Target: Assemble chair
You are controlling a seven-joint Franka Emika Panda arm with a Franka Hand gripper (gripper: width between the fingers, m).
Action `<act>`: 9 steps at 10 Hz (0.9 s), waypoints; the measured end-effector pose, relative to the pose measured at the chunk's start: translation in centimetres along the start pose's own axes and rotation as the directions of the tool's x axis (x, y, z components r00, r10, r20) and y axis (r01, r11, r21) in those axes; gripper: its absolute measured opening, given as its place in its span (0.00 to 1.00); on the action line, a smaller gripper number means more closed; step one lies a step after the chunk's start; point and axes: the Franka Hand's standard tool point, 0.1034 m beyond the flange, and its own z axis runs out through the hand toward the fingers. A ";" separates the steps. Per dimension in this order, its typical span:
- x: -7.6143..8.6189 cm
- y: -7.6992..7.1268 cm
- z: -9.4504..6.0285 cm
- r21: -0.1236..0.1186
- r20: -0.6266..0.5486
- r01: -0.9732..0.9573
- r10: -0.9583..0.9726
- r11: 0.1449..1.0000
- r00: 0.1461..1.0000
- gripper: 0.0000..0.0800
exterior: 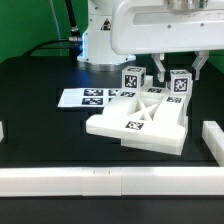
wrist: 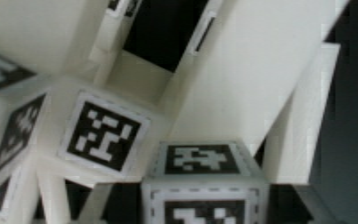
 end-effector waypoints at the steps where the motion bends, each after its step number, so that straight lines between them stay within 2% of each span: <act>1: 0.0 0.0 0.0 0.000 0.000 -0.048 0.048 0.999 0.999 0.36; 6: 0.0 0.0 0.0 0.001 0.000 -0.360 0.360 0.933 0.933 0.36; 9: 0.0 -0.1 0.0 0.000 0.000 -0.549 0.549 0.836 0.836 0.36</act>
Offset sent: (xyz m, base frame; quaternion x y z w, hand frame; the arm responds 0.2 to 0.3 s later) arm 0.0000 0.0000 0.0000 0.0000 0.0000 0.1296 0.9916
